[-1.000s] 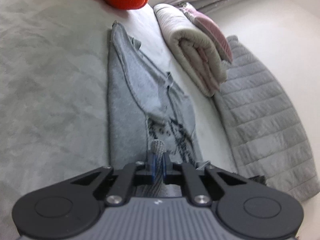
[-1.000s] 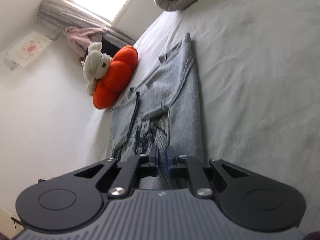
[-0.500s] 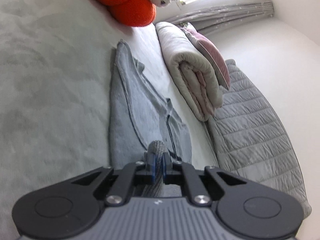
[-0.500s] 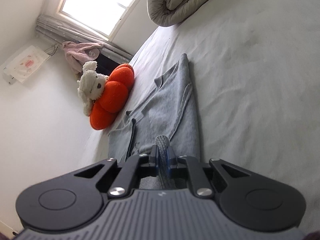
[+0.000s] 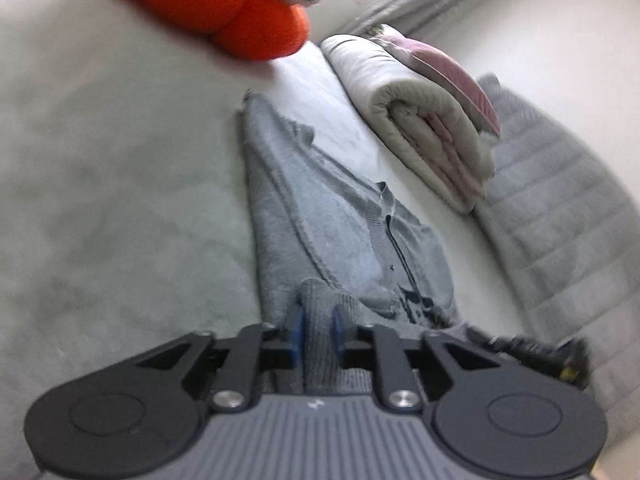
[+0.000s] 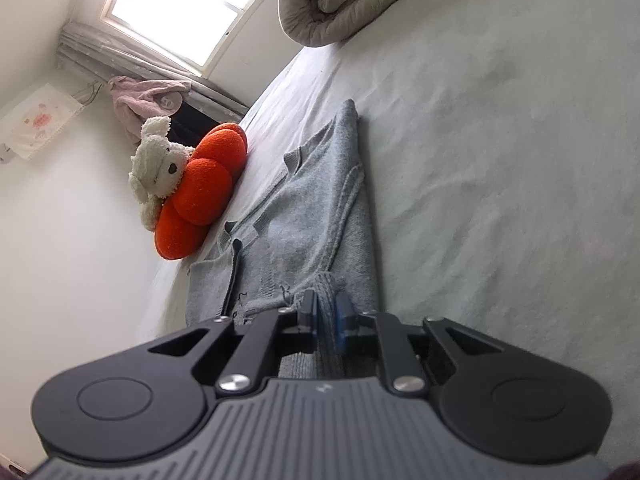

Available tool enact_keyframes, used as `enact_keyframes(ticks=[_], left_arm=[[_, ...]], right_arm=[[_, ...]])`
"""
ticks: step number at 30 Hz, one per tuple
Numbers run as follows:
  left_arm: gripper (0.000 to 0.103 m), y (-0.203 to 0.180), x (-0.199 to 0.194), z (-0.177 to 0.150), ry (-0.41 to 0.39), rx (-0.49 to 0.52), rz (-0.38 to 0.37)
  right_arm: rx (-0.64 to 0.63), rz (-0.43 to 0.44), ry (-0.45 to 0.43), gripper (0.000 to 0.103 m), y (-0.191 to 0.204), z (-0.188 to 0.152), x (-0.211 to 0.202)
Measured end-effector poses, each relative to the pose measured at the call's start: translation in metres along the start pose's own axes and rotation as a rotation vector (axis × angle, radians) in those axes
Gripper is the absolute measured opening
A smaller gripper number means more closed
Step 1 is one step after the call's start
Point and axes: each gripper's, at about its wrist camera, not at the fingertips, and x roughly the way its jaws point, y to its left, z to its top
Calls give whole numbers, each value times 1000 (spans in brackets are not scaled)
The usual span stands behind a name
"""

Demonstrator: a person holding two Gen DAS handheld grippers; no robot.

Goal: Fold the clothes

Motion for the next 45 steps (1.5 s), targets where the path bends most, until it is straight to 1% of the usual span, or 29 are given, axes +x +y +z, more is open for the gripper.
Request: enact_keyframes(ticks=[2,4,5,8,11,15,17,18,20,22,28,30,31,33,34,35,37,38,40,42,45], left_arm=[[31,-11,-6,2,-2,56,21],[31,-23,-13,3,-2,116,33],[31,-30,-18,1,1,150,30],[31,-47,-22,-7,36,208,-24],[31,-60,-13,-22,99,267,-62],[31,-62,-6,-43,170,324,-53],[31,-57,-11,-49,180,331,-38],[31,-53,-15,-51,182,330,-29],[31,-45,-25,-52,184,321,-20],[30,-38,-34,-53,186,312,-11],[29,-29,-50,-54,192,293,11],[29,-27,-55,-52,195,279,21],[31,-25,-57,-51,197,268,29],[33,-16,-60,-47,210,213,40],[36,-9,-60,-45,225,156,25],[42,-1,-59,-43,244,85,0],[49,16,-57,-38,281,-58,-51],[52,25,-56,-36,299,-130,-76],[56,39,-52,-35,328,-256,-118],[56,47,-45,-35,371,-337,-144],[57,52,-31,-36,417,-395,-162]], right_arm=[[-36,-23,-11,20,9,0,-7],[-136,-76,-26,32,27,-3,-15],[-201,-102,-31,33,39,-8,-20],[-380,-132,-6,33,71,-27,-28],[-523,-111,42,33,95,-56,-32],[-631,-101,126,33,108,-88,-26],[-655,-119,151,33,104,-98,-27],[-654,-127,156,31,100,-99,-29],[-614,-113,149,28,86,-97,-42],[-572,-104,136,28,77,-94,-53],[-492,-114,109,27,57,-88,-83],[-478,-130,104,28,53,-87,-89],[-471,-139,102,32,52,-86,-93],[-447,-165,104,33,46,-85,-98],[-424,-171,107,33,42,-84,-100],[-384,-162,110,33,37,-82,-103],[-281,-127,117,41,24,-76,-106],[-215,-100,121,47,18,-73,-107],[-104,-49,133,57,8,-67,-107],[-12,-33,153,60,2,-62,-103],[71,-31,187,60,-2,-56,-93]])
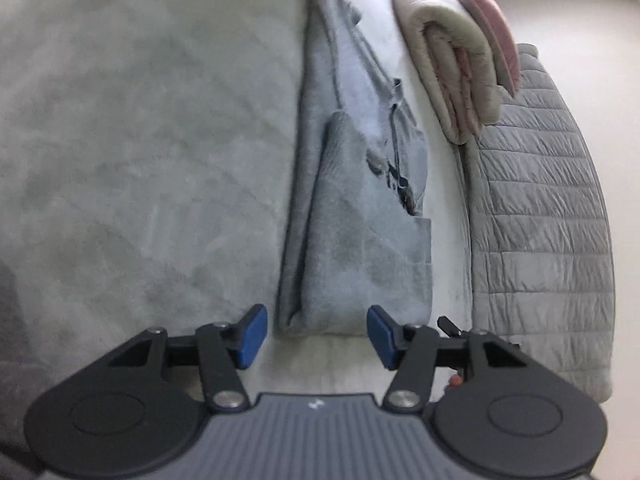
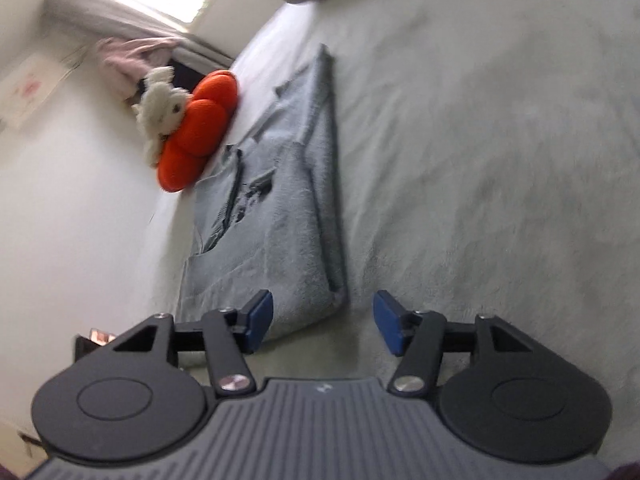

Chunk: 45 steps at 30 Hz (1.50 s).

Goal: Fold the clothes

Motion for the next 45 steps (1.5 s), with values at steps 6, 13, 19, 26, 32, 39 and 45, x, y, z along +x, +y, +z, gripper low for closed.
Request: enact_keyframes(ticks=[6,13,19,26,32,39,45], left_arm=[[57,-1,23,8,38,-22,-52],[39,-9,30,1,1,65,-92],[13,1,31,-5,-31,48,-119],[10,-16,11,-15,-109,83,-178],[10,-29,-7,-31,-119,89,-210],[10,-33,-31,-66,-108,26,-272],[10,-19,-31,-82,-110,-130,-334]], right_arm=[[34,50,56,62,1,12,15],[22,127,50,62,3,15,31],[45,170,57,27,-5,5,27],[84,225,1,15,-8,-5,8],[71,247,-20,15,13,-16,-16],[134,243,-47,15,30,-46,-50],[262,220,-54,15,31,-69,-64]])
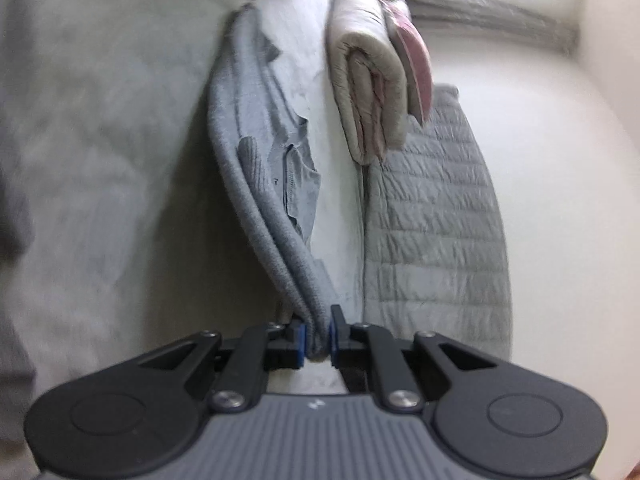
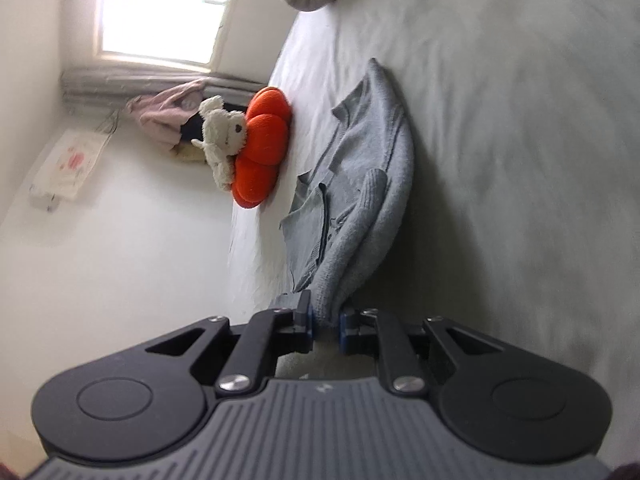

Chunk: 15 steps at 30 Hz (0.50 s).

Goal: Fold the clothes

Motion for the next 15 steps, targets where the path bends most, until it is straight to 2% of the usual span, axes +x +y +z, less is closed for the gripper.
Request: enact_keyframes(ticks=[2,5,10,15], left_arm=[[10,4,4,5,-20,-52,-24],[11,-4,10,14,-49,-69,-59],[11,-28,26,46,-116,-42,-99],[12,-32,46,84,-185,-40,-85]], right_arm=[[42,-6,-7,16,-1,0,3],[55,-11,-16,16,5,8,11],[-10,8,-51,16,32,34,30],[-70,10,-81,16,48,71,66]])
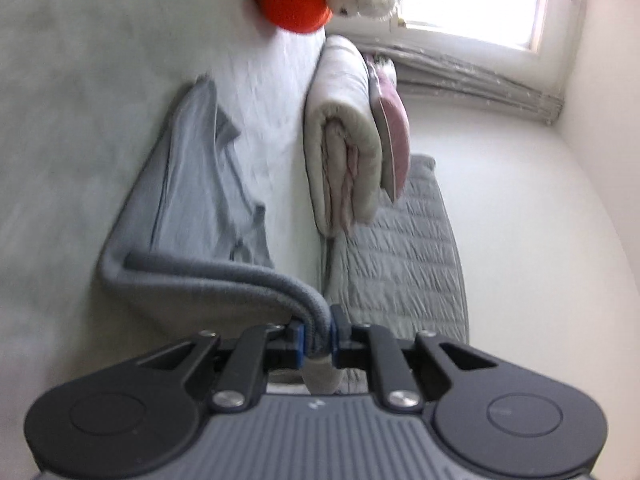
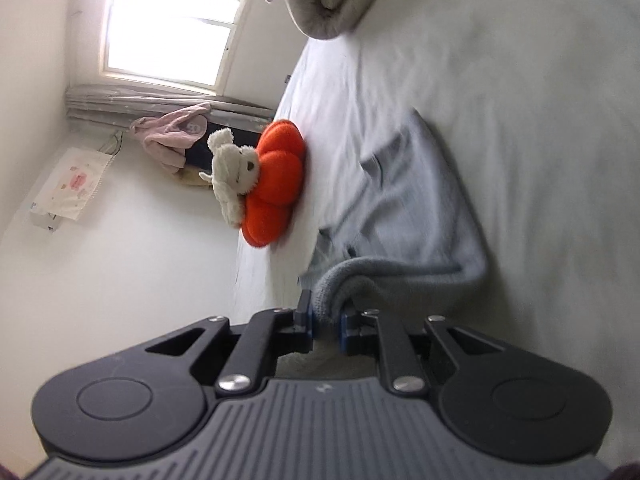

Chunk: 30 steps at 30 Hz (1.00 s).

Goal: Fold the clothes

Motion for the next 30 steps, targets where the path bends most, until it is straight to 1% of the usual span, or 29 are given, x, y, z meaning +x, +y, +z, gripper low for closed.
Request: enact_keyframes(ticks=[2,6,10,11,12,13,14,15,16,18,20,22,24,27,28,29,30], left_arm=[[12,5,2,11,-23,12,19],[12,14,14,35,-40,64,91],[17,19,25,56,-48,141,170],[22,20,27,60,-45,160,183],[26,21,27,64,-46,178,193],[34,21,27,67,-48,196,202],[38,20,25,70,-53,218,206],[39,20,23,71,-59,244,208],[39,19,22,72,-65,278,220],[40,15,21,74,-79,360,257],[40,12,21,73,-86,448,298],[40,10,27,72,-83,522,327],[40,9,33,71,-79,594,351],[40,7,42,67,-83,681,379],[37,7,43,66,-84,703,388],[28,8,45,66,-87,721,398],[25,8,46,66,-89,737,410]], right_arm=[[-18,-2,-7,17,-1,14,18],[-29,-6,-15,19,-15,42,54],[-7,-22,-15,19,-37,59,83],[-6,-26,-14,20,-41,60,87],[-5,-29,-12,21,-46,62,91],[4,-29,-11,25,-51,62,94],[14,-21,-14,28,-55,63,94],[25,-11,-17,37,-59,64,93],[29,7,-26,42,-62,66,91],[9,39,-50,45,-62,70,83],[-38,43,-75,45,-59,73,77],[-104,23,-94,45,-54,75,75],[-197,-16,-98,45,-47,74,80],[-354,-112,-98,45,-35,70,94],[-406,-151,-103,45,-31,68,101],[-458,-189,-109,45,-27,65,108],[-504,-222,-116,45,-25,63,114]])
